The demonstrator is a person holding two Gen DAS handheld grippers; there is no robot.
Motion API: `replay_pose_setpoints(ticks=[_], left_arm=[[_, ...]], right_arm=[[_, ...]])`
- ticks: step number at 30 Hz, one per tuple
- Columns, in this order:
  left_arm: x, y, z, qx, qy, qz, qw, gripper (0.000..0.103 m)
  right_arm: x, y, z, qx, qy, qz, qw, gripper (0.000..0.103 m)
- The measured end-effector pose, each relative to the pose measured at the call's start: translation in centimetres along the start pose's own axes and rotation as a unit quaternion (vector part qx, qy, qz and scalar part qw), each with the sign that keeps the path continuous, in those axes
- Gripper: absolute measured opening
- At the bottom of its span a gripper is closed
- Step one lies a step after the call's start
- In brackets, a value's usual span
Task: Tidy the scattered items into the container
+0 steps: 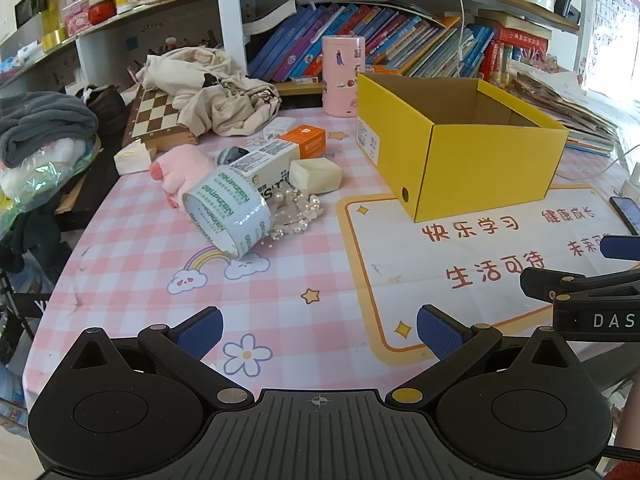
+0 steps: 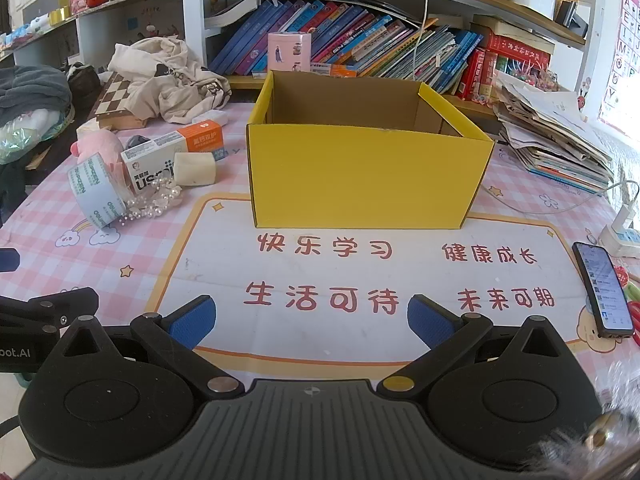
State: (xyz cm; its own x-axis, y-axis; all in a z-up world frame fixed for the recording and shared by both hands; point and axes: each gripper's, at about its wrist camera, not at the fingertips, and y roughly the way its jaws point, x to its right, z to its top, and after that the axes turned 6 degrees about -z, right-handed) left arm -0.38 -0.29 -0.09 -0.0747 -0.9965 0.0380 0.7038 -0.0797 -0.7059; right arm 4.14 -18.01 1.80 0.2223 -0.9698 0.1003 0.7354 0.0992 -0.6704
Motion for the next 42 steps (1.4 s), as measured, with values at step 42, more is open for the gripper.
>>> replay_pose_setpoints(ticks=[42], left_arm=[[-0.5, 0.0, 0.2, 0.007, -0.002, -0.012, 0.9999, 0.103]], right_arm=[[-0.6, -0.2, 0.1, 0.001, -0.013, 0.012, 1.0, 0.103]])
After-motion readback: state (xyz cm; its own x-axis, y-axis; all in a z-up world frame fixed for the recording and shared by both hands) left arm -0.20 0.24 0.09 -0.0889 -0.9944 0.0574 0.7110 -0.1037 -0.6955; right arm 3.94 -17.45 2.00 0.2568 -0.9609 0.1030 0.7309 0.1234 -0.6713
